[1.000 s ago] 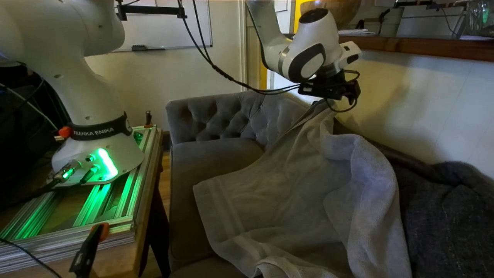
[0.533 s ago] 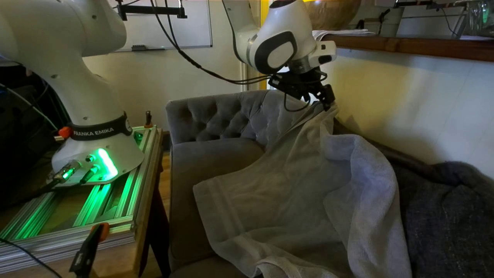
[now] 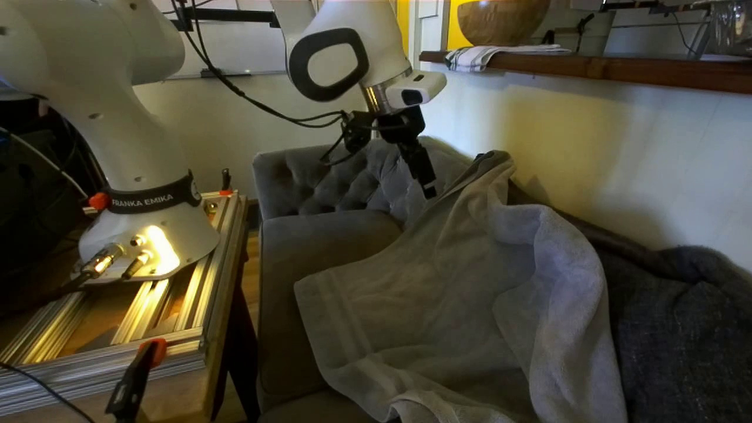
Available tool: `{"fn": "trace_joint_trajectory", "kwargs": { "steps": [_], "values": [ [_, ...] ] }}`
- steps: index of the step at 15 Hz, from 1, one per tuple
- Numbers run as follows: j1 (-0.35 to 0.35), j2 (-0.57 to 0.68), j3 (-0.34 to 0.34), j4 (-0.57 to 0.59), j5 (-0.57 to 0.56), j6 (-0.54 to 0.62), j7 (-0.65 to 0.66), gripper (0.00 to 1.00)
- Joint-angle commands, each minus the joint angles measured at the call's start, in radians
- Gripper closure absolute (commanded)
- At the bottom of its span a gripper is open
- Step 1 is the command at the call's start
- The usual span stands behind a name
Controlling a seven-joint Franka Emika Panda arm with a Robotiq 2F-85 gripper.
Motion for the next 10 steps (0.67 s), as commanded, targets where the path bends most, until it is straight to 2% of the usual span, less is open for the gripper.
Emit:
{"fn": "trace_joint_trajectory", "kwargs": {
  "steps": [1, 2, 4, 7, 10],
  "values": [
    [0.147, -0.038, -0.148, 0.003, 0.080, -0.057, -0.040, 0.00],
    [0.059, -0.067, -0.087, 0.012, 0.041, -0.098, 0.005, 0.00],
    [0.083, -0.103, -0.120, 0.019, 0.057, -0.136, 0.004, 0.00],
    [0.092, -0.111, -0.123, 0.016, 0.062, -0.144, 0.004, 0.00],
    [0.056, 0.045, -0.141, 0.094, 0.001, -0.061, -0.014, 0.00]
  ]
}}
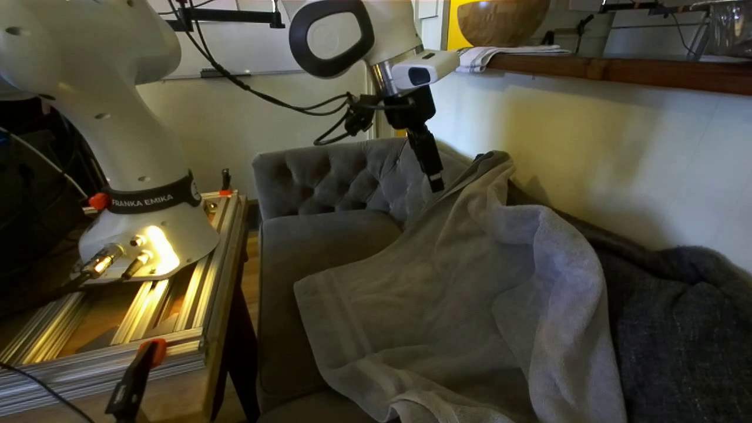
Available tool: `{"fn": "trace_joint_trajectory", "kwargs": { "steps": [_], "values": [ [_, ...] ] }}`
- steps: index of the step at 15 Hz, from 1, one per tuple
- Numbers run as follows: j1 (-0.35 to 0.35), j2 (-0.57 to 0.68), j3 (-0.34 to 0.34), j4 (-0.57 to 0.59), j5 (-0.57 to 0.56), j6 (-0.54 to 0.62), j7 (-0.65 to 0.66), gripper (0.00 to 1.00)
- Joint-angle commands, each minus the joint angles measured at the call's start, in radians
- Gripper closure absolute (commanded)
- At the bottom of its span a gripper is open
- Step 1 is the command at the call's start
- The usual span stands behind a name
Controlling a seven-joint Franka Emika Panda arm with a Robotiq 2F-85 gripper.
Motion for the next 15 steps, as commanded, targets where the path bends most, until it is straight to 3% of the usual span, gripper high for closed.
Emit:
{"fn": "trace_joint_trajectory", "kwargs": {
  "steps": [1, 3, 5, 7, 8, 10, 11, 12, 15],
  "values": [
    [-0.044, 0.208, -0.033, 0.114, -0.104, 0.101, -0.001, 0.00],
    [-0.011, 0.312, -0.091, 0.188, -0.136, 0.142, -0.012, 0.00],
    [0.112, 0.427, -0.251, 0.284, -0.193, 0.188, -0.035, 0.00],
    [0.171, 0.541, -0.301, 0.363, -0.177, 0.226, -0.058, 0.00],
    [0.182, 0.597, -0.289, 0.397, -0.098, 0.248, -0.129, 0.00],
    [0.180, 0.713, -0.249, 0.483, -0.074, 0.276, -0.145, 0.00],
    [0.132, 0.744, -0.173, 0.511, -0.068, 0.263, -0.137, 0.00],
    [0.156, 0.627, -0.228, 0.410, -0.063, 0.237, -0.148, 0.00],
    [0.154, 0.727, -0.180, 0.485, -0.050, 0.249, -0.143, 0.00]
  ]
}}
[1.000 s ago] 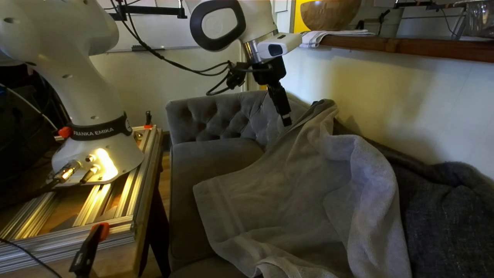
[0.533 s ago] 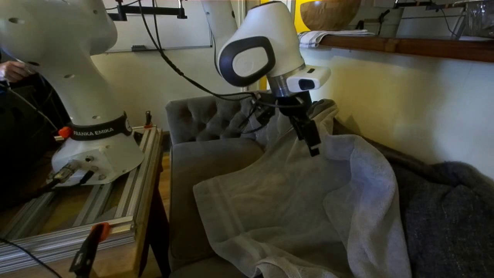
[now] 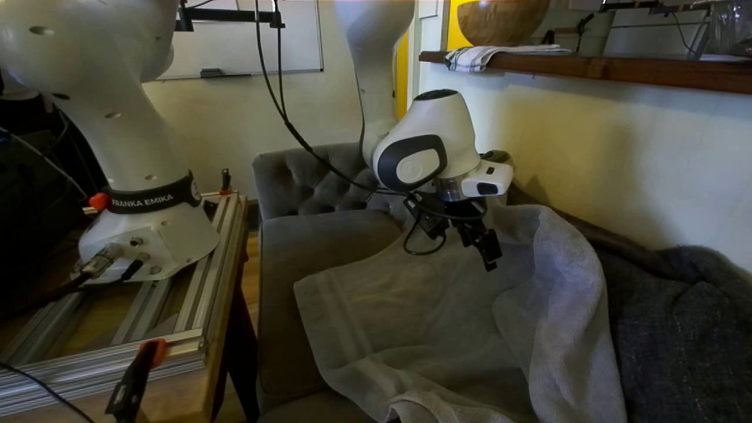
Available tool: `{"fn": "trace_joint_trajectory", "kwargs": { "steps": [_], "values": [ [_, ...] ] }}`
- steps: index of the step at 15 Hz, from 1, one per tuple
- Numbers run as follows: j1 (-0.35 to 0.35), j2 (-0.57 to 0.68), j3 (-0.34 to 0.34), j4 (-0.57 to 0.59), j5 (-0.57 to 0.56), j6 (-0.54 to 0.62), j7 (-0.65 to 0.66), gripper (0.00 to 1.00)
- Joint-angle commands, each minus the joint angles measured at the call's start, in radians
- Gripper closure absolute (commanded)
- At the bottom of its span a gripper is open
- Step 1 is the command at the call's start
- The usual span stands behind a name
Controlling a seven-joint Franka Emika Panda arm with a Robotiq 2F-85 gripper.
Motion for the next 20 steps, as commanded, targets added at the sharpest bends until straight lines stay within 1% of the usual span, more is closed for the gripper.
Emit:
{"fn": "trace_joint_trajectory", "kwargs": {
  "steps": [1, 3, 5, 6, 7, 8, 13, 16, 19, 20],
  "values": [
    [-0.004, 0.004, 0.010, 0.005, 0.040, -0.002, -0.037, 0.00],
    [-0.010, 0.004, 0.010, 0.011, 0.040, -0.002, -0.037, 0.00],
    [-0.013, 0.099, 0.021, 0.101, 0.061, 0.035, -0.024, 0.00],
    [-0.024, 0.131, 0.035, 0.136, 0.067, 0.029, -0.022, 0.00],
    [-0.026, 0.166, 0.037, 0.173, 0.076, 0.046, -0.019, 0.00],
    [-0.027, 0.195, 0.039, 0.208, 0.082, 0.034, -0.021, 0.00],
    [-0.021, 0.333, 0.018, 0.363, 0.119, 0.024, -0.013, 0.00],
    [-0.021, 0.384, 0.009, 0.416, 0.155, 0.025, 0.008, 0.00],
    [-0.044, 0.402, 0.016, 0.429, 0.185, 0.033, 0.021, 0.00],
    [-0.047, 0.405, 0.015, 0.431, 0.194, 0.035, 0.026, 0.06]
  ]
}}
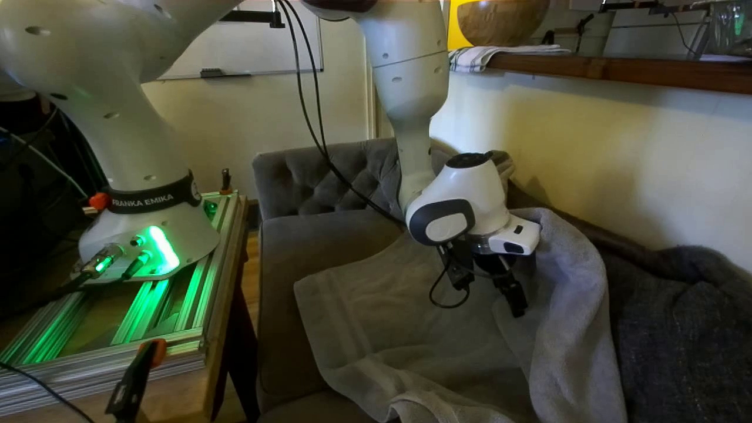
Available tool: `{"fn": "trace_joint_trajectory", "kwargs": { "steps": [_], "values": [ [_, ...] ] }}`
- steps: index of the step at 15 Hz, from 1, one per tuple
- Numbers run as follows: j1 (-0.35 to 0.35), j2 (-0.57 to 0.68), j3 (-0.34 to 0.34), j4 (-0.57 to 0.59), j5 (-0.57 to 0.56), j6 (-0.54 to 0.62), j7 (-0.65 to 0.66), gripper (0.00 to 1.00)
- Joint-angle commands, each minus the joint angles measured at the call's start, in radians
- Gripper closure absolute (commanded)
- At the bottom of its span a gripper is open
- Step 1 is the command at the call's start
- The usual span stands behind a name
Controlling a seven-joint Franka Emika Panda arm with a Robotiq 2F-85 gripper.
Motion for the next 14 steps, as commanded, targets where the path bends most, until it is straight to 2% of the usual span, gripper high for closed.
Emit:
{"fn": "trace_joint_trajectory", "kwargs": {
  "steps": [1, 2, 3, 11, 14],
  "values": [
    [-0.024, 0.043, 0.008, 0.042, 0.050, 0.028, 0.018, 0.16],
    [-0.029, 0.044, 0.009, 0.041, 0.057, 0.032, 0.023, 0.32],
    [-0.033, 0.044, 0.010, 0.039, 0.063, 0.037, 0.026, 0.41],
    [-0.041, 0.022, 0.000, 0.013, 0.096, 0.076, 0.052, 0.98],
    [0.016, -0.029, -0.090, -0.038, 0.137, 0.119, 0.050, 1.00]
  ]
}}
